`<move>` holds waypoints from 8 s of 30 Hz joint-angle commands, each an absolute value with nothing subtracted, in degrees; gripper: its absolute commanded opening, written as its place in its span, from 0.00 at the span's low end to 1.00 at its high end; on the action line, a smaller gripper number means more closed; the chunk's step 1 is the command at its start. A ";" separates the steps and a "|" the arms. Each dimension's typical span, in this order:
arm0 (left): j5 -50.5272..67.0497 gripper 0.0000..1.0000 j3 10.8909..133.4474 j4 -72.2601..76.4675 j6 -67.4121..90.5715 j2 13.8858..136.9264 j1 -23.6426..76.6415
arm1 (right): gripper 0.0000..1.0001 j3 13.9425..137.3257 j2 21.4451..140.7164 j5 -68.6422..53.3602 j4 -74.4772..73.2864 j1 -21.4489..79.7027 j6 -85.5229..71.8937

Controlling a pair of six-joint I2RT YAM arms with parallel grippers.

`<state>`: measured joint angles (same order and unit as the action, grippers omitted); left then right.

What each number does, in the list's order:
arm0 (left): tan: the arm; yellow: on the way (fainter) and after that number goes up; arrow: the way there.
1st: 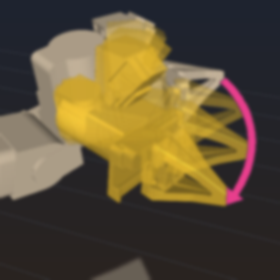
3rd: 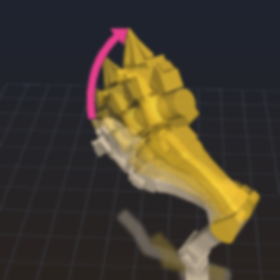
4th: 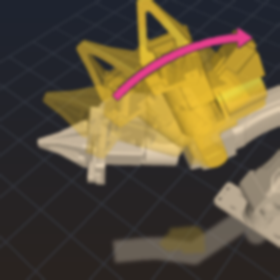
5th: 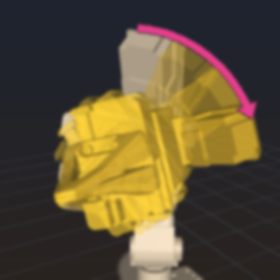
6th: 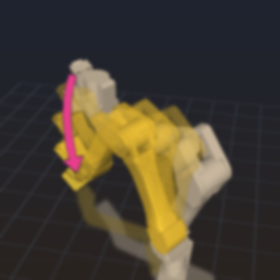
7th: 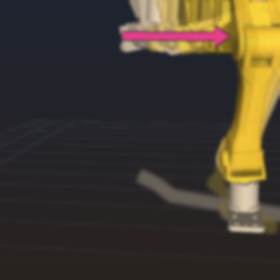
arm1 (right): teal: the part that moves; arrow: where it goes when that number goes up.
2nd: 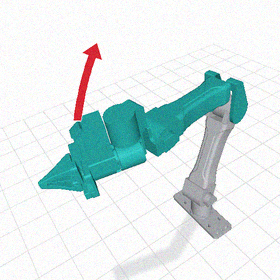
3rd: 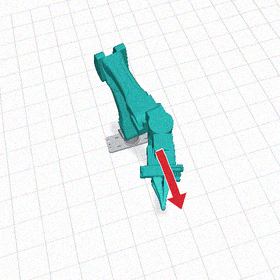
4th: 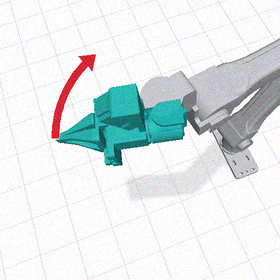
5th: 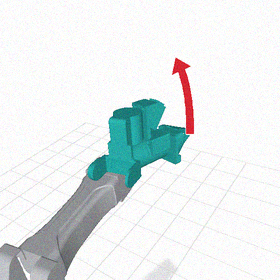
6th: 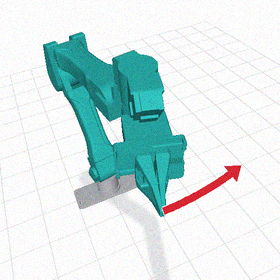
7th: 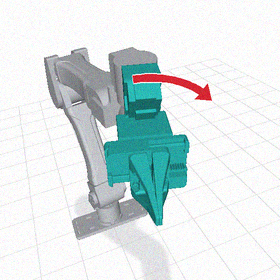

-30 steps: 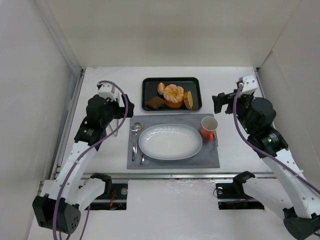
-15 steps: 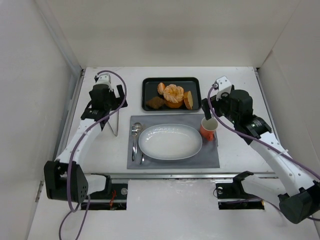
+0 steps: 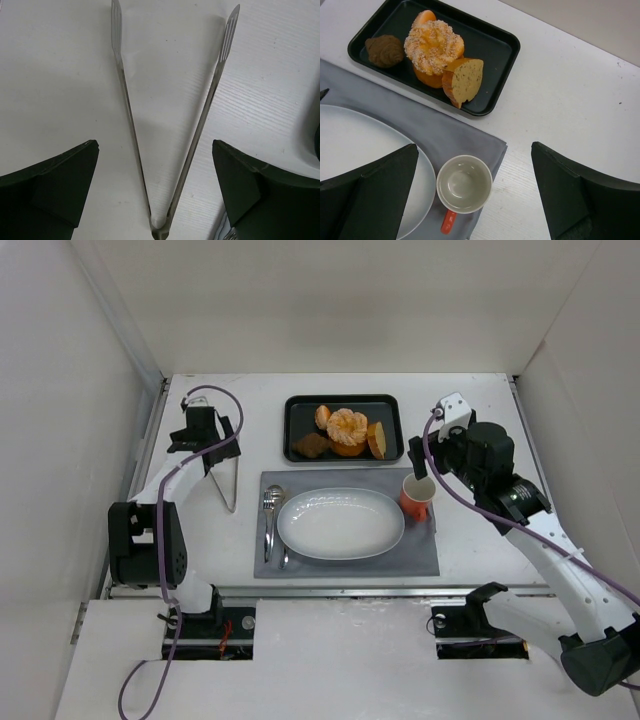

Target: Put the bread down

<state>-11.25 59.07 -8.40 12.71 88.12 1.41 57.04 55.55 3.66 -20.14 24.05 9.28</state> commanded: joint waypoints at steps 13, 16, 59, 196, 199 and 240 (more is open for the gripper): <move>-11.35 0.93 58.01 -11.78 14.24 89.65 4.92 | 1.00 58.62 53.61 4.48 -18.63 24.43 9.76; -11.34 0.92 57.49 -12.30 13.71 89.65 4.92 | 1.00 58.62 53.61 4.48 -18.63 24.43 9.76; -7.39 0.90 55.11 -16.17 13.71 95.27 4.92 | 1.00 58.10 51.50 4.48 -18.11 24.43 9.76; 9.93 0.41 93.24 -23.03 10.90 102.56 19.33 | 1.00 57.57 52.03 7.29 -17.05 24.43 10.81; 9.32 0.41 94.39 -24.17 10.90 103.27 19.34 | 1.00 57.57 52.03 7.29 -17.05 24.43 10.81; 5.36 0.42 104.23 -34.28 9.32 112.14 22.59 | 1.00 57.57 50.98 7.82 -17.05 24.43 10.81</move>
<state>5.41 100.95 -33.15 10.13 112.03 22.41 57.04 52.12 7.09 -19.70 24.08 10.72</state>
